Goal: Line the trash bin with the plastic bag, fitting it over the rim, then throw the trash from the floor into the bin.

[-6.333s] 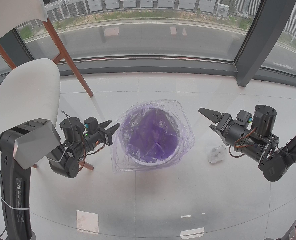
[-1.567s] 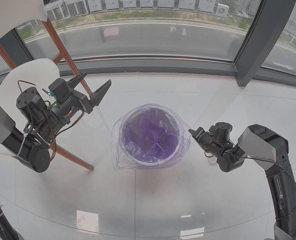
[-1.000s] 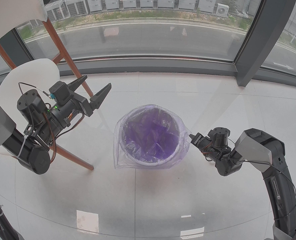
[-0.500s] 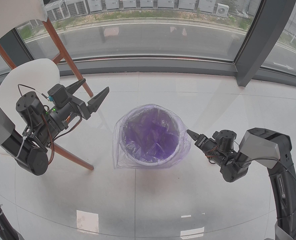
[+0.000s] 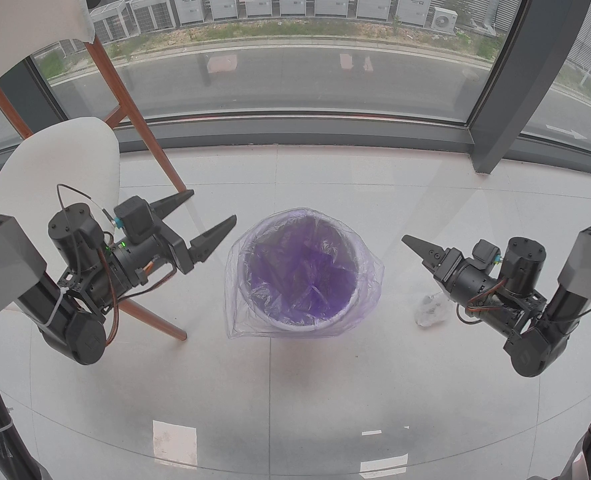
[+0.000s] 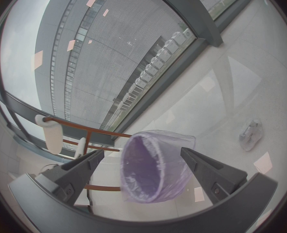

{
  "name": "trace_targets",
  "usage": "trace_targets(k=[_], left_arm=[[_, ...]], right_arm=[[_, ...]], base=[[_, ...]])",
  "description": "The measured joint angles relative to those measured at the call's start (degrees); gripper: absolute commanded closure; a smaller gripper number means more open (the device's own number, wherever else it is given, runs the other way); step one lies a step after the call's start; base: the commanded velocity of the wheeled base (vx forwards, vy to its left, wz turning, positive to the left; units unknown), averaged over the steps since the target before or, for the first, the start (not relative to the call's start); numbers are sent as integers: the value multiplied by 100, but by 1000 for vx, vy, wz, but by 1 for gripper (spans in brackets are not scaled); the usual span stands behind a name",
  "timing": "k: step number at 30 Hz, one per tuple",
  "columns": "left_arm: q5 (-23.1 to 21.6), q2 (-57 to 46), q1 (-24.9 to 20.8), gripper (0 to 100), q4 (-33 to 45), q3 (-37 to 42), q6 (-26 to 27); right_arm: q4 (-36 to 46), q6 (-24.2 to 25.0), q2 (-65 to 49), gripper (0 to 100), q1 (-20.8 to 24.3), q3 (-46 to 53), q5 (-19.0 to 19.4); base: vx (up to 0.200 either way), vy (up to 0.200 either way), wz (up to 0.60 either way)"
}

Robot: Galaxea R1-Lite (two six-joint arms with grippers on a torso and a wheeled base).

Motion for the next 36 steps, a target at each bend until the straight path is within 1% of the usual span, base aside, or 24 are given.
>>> trace_targets(k=[3,7,9,14,18,23,25,28,29,31,33,36], left_arm=[[-266,271,-59,0,-18,48,-87],[-480,511,-265,0,-29,-127,-350],[-527,563,-356,0,-38,-218,-440],[-547,646,-450,0,-55,-265,-456],[-549,686,-458,0,-66,-256,-456],[-560,759,-463,0,-112,-206,-623],[-573,800,-461,0,-126,-197,-922],[-625,836,-467,0,-137,-197,-1664],[-650,852,-450,0,-121,-208,-2011],[-681,878,-425,0,-99,-273,-2442],[-709,913,-401,0,-46,-378,-2687],[-723,1026,-340,0,277,-625,-2754]], right_arm=[[-34,-48,-377,0,74,223,104],[-40,-63,-768,0,206,289,140],[-38,-59,-909,0,304,323,151],[91,-41,-969,0,525,416,148],[151,-35,-623,0,694,405,17],[-177,-39,43,0,807,254,-343],[-324,-46,299,0,831,199,-416],[-473,-50,566,0,857,133,-477],[-522,-48,655,0,877,102,-495],[-605,-37,778,0,895,46,-521],[-673,-4,878,0,901,-13,-545],[-697,148,1007,0,920,-91,-553]], base=[[0,0,0],[-200,0,0],[-200,0,0],[-200,0,0],[-200,0,0],[0,0,0],[0,0,0],[0,0,0],[0,0,0],[0,0,0],[0,0,0],[0,0,0]])
